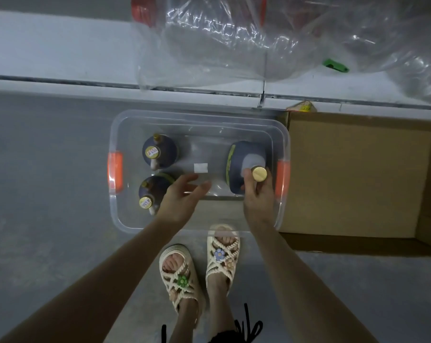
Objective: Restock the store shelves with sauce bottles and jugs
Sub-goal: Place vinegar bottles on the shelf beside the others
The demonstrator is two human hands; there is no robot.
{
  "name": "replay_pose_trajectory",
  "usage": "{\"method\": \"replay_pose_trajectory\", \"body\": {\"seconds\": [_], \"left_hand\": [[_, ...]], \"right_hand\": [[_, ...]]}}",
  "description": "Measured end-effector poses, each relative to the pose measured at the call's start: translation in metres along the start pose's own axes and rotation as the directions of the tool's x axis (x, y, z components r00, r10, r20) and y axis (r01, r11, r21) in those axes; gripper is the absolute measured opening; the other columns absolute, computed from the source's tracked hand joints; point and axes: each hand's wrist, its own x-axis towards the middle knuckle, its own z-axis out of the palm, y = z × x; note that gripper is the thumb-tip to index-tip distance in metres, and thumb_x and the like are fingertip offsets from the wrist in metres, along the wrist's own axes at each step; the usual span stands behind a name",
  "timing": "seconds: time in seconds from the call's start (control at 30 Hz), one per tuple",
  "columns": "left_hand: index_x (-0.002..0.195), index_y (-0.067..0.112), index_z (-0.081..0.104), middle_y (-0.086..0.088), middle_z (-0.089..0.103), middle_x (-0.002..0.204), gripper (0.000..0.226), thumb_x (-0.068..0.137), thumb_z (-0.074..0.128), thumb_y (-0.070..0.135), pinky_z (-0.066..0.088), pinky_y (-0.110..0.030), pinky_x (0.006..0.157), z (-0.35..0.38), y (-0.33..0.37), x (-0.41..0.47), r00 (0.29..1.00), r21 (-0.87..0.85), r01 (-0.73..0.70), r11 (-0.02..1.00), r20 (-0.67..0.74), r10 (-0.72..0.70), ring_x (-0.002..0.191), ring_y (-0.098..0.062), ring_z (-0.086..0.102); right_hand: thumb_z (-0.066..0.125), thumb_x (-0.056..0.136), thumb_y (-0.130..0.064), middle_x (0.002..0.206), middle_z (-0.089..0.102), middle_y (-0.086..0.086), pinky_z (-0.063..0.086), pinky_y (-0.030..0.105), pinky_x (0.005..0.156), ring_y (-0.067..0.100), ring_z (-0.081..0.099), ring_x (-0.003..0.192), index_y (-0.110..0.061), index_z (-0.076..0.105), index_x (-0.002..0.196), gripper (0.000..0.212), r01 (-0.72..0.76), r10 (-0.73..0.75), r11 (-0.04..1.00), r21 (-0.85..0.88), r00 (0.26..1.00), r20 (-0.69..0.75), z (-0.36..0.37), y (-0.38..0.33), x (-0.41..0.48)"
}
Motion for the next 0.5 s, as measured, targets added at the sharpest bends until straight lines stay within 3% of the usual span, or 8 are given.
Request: {"method": "replay_pose_trajectory", "body": {"seconds": [0.1, 0.13, 0.2, 0.27, 0.37, 0.43, 0.5], "left_hand": [[0.122, 0.018, 0.057, 0.0, 0.067, 0.102, 0.064, 0.07, 0.063, 0.055, 0.05, -0.044, 0.094, -0.006, 0.006, -0.007, 1.0, 0.036, -0.022, 0.999, -0.012, 0.023, 0.098, -0.018, 0.064], [0.124, 0.017, 0.057, 0.0, 0.067, 0.103, 0.068, 0.068, 0.059, 0.056, 0.05, -0.045, 0.094, -0.008, 0.008, -0.01, 0.999, 0.051, -0.03, 0.998, -0.013, 0.03, 0.099, -0.018, 0.064], [0.125, 0.016, 0.057, -0.002, 0.067, 0.104, 0.071, 0.067, 0.058, 0.056, 0.05, -0.045, 0.094, -0.013, 0.012, -0.018, 0.999, 0.07, -0.046, 0.996, -0.004, 0.046, 0.099, -0.019, 0.064], [0.124, 0.015, 0.057, -0.003, 0.067, 0.104, 0.069, 0.069, 0.059, 0.056, 0.05, -0.044, 0.093, -0.017, 0.016, -0.027, 0.998, 0.08, -0.06, 0.995, 0.019, 0.059, 0.099, -0.02, 0.064], [0.125, 0.014, 0.056, -0.004, 0.067, 0.104, 0.053, 0.084, 0.065, 0.045, 0.049, -0.04, 0.092, -0.021, 0.024, -0.046, 0.996, 0.059, -0.088, 0.994, 0.036, 0.086, 0.1, -0.02, 0.063], [0.124, 0.015, 0.055, -0.004, 0.066, 0.103, 0.047, 0.086, 0.067, 0.04, 0.048, -0.038, 0.091, -0.025, 0.033, -0.064, 0.993, 0.039, -0.114, 0.993, 0.038, 0.113, 0.097, -0.018, 0.063], [0.122, 0.02, 0.053, -0.002, 0.065, 0.101, 0.046, 0.084, 0.067, 0.042, 0.049, -0.037, 0.091, -0.03, 0.044, -0.086, 0.987, 0.013, -0.149, 0.989, 0.062, 0.148, 0.096, -0.017, 0.062]], "right_hand": [[0.05, 0.097, -0.036, 0.12, 0.061, 0.002, 0.042, 0.005, 0.085, 0.015, 0.056, 0.111, -0.016, 0.049, 0.134, 0.042, -0.011, 0.01, 0.998, 0.066, 1.0, 0.008, -0.002, -0.009, 0.003], [0.051, 0.097, -0.038, 0.116, 0.063, 0.002, 0.044, 0.009, 0.09, 0.015, 0.058, 0.109, -0.018, 0.053, 0.127, 0.036, -0.016, 0.016, 0.996, 0.085, 1.0, 0.0, -0.003, -0.011, 0.006], [0.052, 0.095, -0.043, 0.103, 0.065, -0.004, 0.047, 0.035, 0.1, 0.016, 0.061, 0.104, -0.028, 0.056, 0.114, 0.025, 0.002, 0.0, 0.996, 0.093, 1.0, -0.013, -0.006, -0.014, 0.007], [0.053, 0.092, -0.049, 0.09, 0.062, -0.007, 0.048, 0.049, 0.096, 0.018, 0.061, 0.095, -0.036, 0.058, 0.106, 0.02, 0.048, -0.046, 0.996, 0.077, 0.999, -0.028, -0.011, -0.016, -0.001], [0.056, 0.087, -0.054, 0.084, 0.06, -0.009, 0.051, 0.047, 0.092, 0.016, 0.059, 0.088, -0.043, 0.059, 0.102, 0.019, 0.099, -0.094, 0.989, 0.107, 0.994, -0.047, -0.024, -0.028, -0.027], [0.06, 0.085, -0.056, 0.088, 0.059, -0.007, 0.049, 0.041, 0.091, 0.014, 0.057, 0.089, -0.033, 0.059, 0.12, 0.041, 0.105, -0.099, 0.984, 0.144, 0.994, -0.044, -0.035, -0.04, -0.045], [0.061, 0.085, -0.053, 0.085, 0.058, -0.007, 0.05, 0.037, 0.086, 0.01, 0.057, 0.083, -0.02, 0.061, 0.119, 0.048, 0.127, -0.123, 0.98, 0.153, 0.992, -0.03, -0.049, -0.055, -0.064]]}}
